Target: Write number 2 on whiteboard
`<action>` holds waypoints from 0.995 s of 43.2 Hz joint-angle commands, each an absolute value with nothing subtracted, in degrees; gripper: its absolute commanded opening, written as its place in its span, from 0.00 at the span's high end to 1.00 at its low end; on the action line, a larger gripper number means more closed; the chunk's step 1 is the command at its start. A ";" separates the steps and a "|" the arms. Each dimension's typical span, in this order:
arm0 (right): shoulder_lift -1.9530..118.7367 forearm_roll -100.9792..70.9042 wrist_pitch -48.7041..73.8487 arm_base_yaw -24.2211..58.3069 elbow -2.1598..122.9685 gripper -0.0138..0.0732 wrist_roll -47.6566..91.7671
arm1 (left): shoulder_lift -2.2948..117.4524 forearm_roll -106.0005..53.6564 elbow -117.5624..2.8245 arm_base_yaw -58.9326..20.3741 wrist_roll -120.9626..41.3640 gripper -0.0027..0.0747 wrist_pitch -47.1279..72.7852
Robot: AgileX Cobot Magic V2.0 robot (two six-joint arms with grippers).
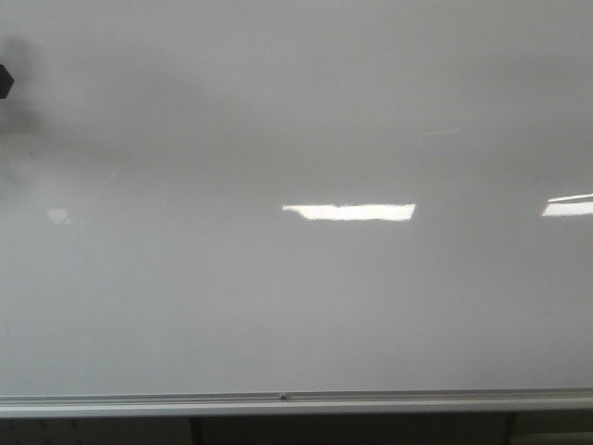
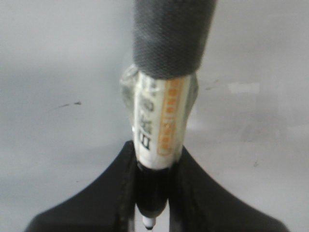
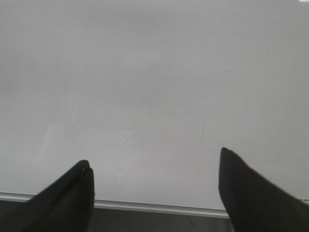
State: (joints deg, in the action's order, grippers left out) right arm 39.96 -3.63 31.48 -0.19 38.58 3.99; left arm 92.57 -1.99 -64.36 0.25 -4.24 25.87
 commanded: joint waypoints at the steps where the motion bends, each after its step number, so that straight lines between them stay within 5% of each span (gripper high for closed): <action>1: 40.09 -3.71 26.85 -0.20 40.05 0.20 4.36 | 87.95 -2.14 -67.70 -0.60 -6.40 0.99 27.68; 20: 45.61 -6.33 46.86 -0.20 49.30 0.20 8.45 | 78.40 -9.39 -74.32 -12.04 -27.62 0.99 58.83; 33: 54.24 -32.23 58.67 0.71 56.11 0.20 39.45 | 75.26 -21.61 -74.32 -22.15 -41.57 0.99 69.99; 43: 58.45 -39.54 61.85 10.96 59.78 0.20 52.29 | 75.18 -18.33 -74.32 -35.67 -41.68 0.99 69.77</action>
State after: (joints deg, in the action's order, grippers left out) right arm 58.05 -35.78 62.68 7.77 56.84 49.26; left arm 77.00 -17.31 -72.45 -31.70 -41.39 70.87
